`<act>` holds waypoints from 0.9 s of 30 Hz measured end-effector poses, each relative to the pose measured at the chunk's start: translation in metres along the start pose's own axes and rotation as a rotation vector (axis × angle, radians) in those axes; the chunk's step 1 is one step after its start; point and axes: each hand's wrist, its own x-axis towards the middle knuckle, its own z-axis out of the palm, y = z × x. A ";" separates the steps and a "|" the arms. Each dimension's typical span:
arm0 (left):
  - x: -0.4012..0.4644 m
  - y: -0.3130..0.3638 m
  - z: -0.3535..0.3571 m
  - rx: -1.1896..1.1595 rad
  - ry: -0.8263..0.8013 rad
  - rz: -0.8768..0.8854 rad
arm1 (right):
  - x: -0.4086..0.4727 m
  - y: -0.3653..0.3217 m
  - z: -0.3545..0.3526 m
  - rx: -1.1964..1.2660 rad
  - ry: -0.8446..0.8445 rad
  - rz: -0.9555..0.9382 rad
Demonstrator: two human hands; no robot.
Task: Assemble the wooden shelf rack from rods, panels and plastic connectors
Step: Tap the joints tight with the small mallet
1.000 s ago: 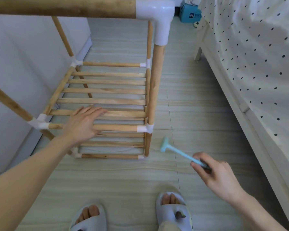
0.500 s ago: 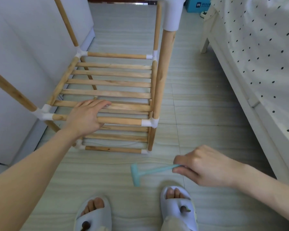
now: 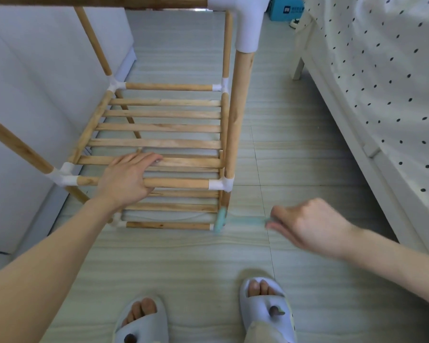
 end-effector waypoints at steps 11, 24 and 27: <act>0.000 0.003 -0.003 -0.007 -0.001 -0.007 | 0.005 -0.001 0.001 0.056 0.098 0.000; -0.019 0.055 -0.018 -0.061 -0.024 0.070 | -0.043 0.026 0.009 0.059 0.016 0.443; -0.008 0.118 -0.019 -0.249 -0.011 -0.131 | -0.039 0.026 0.013 0.131 -0.004 0.667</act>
